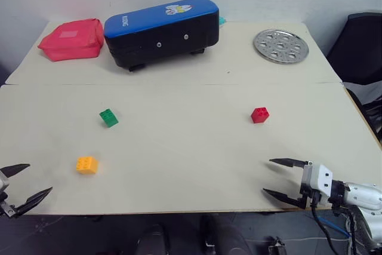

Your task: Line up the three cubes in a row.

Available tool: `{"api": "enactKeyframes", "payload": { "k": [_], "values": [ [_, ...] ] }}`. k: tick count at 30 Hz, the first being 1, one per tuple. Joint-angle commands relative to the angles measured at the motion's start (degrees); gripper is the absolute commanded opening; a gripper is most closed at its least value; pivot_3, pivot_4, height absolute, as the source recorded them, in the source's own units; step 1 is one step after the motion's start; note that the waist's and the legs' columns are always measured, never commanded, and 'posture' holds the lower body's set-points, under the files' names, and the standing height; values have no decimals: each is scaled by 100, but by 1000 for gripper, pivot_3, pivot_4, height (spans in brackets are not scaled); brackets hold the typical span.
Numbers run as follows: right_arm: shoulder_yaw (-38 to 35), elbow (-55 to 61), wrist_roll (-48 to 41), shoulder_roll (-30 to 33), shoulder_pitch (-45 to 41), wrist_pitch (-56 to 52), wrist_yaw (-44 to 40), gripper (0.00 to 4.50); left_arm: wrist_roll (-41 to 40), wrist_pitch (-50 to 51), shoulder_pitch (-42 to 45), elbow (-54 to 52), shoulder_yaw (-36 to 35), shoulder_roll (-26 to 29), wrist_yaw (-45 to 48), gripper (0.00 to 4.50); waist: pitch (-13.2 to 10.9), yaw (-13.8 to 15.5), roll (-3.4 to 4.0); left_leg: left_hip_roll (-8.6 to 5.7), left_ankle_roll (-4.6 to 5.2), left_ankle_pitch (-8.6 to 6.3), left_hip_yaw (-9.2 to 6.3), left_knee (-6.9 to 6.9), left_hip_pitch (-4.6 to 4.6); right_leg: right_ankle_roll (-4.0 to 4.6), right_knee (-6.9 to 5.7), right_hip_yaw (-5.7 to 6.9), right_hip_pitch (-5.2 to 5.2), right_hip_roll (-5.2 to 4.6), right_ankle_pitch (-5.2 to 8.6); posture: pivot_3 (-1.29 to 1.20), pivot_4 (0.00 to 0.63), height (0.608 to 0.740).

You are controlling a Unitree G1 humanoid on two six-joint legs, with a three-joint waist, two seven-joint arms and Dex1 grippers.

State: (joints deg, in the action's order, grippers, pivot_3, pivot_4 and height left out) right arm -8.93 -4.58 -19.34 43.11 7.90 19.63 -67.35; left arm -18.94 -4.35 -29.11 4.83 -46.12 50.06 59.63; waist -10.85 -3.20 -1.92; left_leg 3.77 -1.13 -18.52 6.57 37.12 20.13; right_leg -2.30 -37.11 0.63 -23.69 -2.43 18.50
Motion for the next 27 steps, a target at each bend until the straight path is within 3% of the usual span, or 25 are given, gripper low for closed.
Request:
{"api": "enactKeyframes", "payload": {
  "k": [1, 6, 10, 14, 17, 22, 27],
  "values": [
    [-108, 241, -149, -81, 2, -55, 149, 4500, -138, 41, -85, -62, -127, -34, 91, 4483, 0, 2, -1, 0, 0, 0, 0, 1, -1, 0, -2, 0, 0, 0, 0, 0, 150, 740],
    [-425, 596, -424, -357, 202, -681, 861, 4500, -869, 737, -15, -827, -36, -16, 431, 4483, 2, 11, -4, 0, -5, 3, -2, 0, -1, 1, -8, 1, 0, 0, 0, 0, 150, 740],
    [-1085, 974, -637, -693, 474, -1276, 1917, 4500, -1633, 1651, -1, -2246, 149, -247, 119, 4483, 5, 58, -1, -3, -8, 5, -6, 1, 3, 0, -7, 3, 3, -8, 0, 0, 150, 740],
    [-1639, 1254, -651, -1256, 792, -1653, 2995, 4500, -1471, 1763, 487, -3079, 970, -392, -303, 4483, 9, 79, 4, -6, -12, 9, -7, 0, -2, 0, -9, 1, 11, -5, 0, 0, 150, 740],
    [-1509, 1418, -408, -1690, 852, -1576, 3421, 4500, -1329, 1719, 710, -3316, 1635, -321, -103, 4483, 13, 70, 9, -4, -17, 13, -5, -3, -2, 1, -18, -3, 12, 5, 1, 0, 150, 740],
    [-831, 1839, 372, -1942, -359, -2326, 4528, 4500, -1595, 2043, 1260, -3213, 1938, -179, -20, 4483, 11, -154, 14, -1, -27, 24, 19, -1, -3, 1, -44, -35, 7, 19, 1, 0, 150, 740],
    [-258, 1545, 629, -2074, -1901, -3627, 5153, 4500, -1448, 2075, 1726, -3335, 2297, -171, -142, 4483, 13, -147, 20, -1, -53, 41, 11, -2, -11, 2, -56, -39, -21, 30, 1, 0, 150, 740]
  ]
}}
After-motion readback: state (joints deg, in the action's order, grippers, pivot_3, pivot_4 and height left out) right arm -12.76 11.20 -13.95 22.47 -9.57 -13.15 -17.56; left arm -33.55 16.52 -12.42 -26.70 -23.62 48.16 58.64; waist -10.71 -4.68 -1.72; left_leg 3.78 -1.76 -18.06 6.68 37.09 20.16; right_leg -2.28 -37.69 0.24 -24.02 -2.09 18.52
